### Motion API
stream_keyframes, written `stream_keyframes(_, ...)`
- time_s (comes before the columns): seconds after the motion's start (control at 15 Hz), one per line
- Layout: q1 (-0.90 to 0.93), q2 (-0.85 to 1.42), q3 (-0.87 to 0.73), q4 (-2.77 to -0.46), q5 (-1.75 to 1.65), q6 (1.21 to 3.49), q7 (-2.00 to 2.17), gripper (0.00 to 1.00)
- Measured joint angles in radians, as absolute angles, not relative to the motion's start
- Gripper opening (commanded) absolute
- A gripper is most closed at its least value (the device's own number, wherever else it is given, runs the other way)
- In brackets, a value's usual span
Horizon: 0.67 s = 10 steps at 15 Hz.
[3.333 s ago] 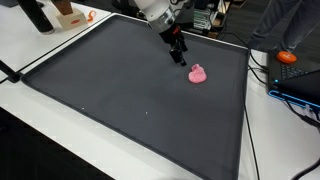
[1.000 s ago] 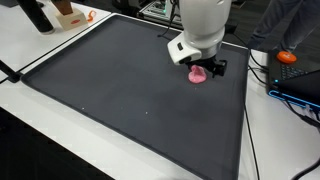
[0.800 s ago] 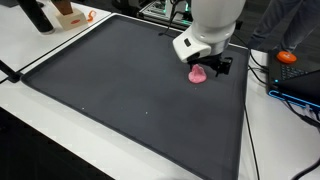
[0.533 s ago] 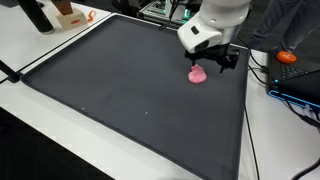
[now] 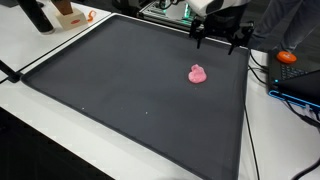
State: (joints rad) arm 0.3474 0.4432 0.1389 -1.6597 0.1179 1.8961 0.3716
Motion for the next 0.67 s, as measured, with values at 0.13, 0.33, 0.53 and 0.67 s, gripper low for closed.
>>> stream_keyframes(0.13, 0.347, 0.416, 0.142, -1.67, 0.118, 1.876, 0.376, 1.0)
stream_keyframes(0.33, 0.347, 0.38, 0.144, -1.691, 0.118, 1.846, 0.388, 1.0)
stream_keyframes(0.53, 0.346, 0.366, 0.147, -1.696, 0.118, 1.84, 0.393, 1.0)
stream_keyframes(0.67, 0.345, 0.369, 0.147, -1.694, 0.118, 1.84, 0.393, 1.0)
